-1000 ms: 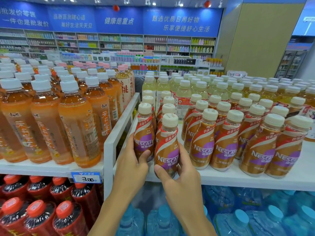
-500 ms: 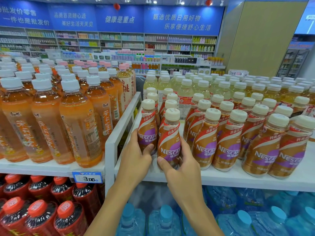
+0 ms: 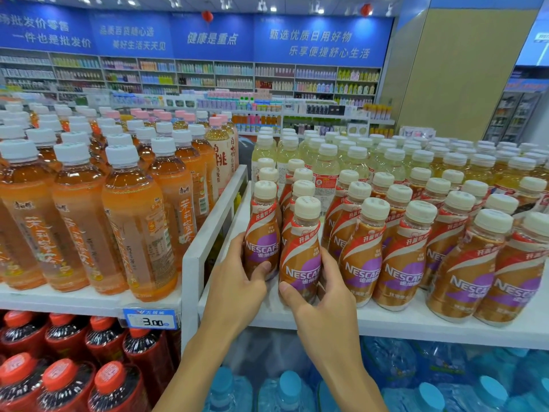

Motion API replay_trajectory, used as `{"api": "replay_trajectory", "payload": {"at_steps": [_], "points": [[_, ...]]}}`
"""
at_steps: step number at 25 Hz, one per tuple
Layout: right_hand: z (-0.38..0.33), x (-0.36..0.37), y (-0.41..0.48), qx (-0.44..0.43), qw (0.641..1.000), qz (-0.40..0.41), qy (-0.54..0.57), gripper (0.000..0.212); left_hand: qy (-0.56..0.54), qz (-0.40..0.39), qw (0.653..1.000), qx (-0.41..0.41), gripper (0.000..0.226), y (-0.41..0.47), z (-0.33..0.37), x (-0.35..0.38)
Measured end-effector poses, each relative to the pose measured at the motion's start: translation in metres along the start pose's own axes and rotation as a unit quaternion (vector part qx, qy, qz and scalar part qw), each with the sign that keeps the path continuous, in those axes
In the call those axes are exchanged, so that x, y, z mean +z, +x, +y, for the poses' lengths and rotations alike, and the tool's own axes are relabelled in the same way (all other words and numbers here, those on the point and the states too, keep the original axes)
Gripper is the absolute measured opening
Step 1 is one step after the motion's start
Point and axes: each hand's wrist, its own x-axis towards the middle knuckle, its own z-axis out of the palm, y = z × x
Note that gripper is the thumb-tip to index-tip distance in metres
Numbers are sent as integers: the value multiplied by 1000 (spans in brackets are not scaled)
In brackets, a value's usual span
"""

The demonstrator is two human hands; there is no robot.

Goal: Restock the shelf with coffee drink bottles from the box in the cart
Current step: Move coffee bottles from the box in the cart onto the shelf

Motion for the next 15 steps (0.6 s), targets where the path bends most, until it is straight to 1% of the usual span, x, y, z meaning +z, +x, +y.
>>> {"api": "replay_trajectory", "payload": {"at_steps": [5,15], "points": [[3,-3,0,-3,1000,0,4,76,7,-6,1000,1,62,0,2,6],[9,-7,6,-11,1000,-1,-11,75,13,12,1000,1,65,3,2,11]]}}
